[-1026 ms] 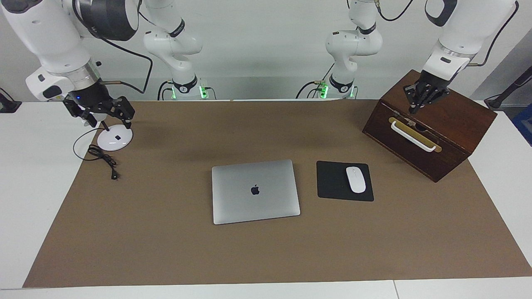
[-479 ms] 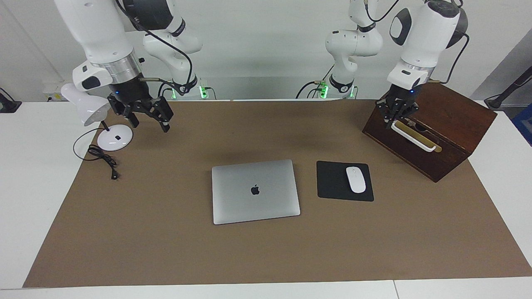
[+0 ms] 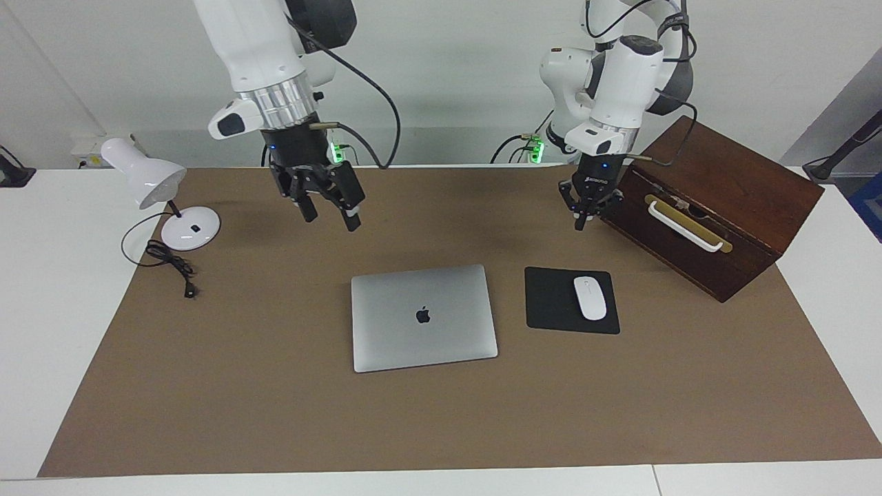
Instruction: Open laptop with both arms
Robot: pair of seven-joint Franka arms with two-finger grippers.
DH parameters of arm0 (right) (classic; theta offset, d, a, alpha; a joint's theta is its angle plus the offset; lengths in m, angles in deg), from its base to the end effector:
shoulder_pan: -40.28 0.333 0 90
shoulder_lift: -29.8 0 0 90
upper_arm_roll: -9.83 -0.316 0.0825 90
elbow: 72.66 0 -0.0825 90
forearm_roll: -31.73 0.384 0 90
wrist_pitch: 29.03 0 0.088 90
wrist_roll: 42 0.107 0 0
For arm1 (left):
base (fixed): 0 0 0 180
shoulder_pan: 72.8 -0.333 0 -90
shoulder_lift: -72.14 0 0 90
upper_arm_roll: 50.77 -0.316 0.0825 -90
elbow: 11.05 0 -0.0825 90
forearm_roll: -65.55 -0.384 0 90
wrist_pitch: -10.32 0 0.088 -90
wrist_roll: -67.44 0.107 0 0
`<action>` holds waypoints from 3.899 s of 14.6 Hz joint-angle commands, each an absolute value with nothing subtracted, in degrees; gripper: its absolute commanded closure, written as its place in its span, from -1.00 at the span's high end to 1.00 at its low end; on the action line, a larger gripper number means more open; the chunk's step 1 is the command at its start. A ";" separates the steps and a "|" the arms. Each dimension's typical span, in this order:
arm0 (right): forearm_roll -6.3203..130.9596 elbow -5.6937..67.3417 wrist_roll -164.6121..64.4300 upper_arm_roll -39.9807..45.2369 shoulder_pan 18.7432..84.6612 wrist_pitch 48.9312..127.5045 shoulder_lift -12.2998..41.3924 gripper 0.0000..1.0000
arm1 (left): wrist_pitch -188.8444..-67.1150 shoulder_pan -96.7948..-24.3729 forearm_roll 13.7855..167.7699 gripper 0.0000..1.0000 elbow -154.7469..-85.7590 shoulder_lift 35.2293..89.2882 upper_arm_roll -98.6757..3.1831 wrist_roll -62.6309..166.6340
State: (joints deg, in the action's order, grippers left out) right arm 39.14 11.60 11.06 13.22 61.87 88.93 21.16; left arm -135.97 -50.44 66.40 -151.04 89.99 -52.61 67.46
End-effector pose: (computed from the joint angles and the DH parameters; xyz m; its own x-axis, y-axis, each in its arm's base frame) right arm 0.6065 0.2099 0.6369 0.7710 -0.6173 0.1568 -0.5186 -0.7513 -0.4081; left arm 0.4449 -0.1657 0.4629 0.8597 -0.3062 0.4088 -0.3448 -0.9384 0.0223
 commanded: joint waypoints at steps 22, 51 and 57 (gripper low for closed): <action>42.54 44.11 37.27 13.70 77.45 165.21 12.29 1.00 | -190.51 -32.37 66.78 -1.00 -162.41 64.94 -53.50 60.50; 62.49 61.90 37.27 13.52 83.87 171.36 15.74 1.00 | -190.51 -34.21 63.09 -1.00 -153.53 55.18 -53.59 60.33; 63.37 61.98 37.27 13.52 83.96 171.36 14.16 1.00 | -190.51 -34.66 63.00 -1.00 -152.21 53.69 -53.59 60.33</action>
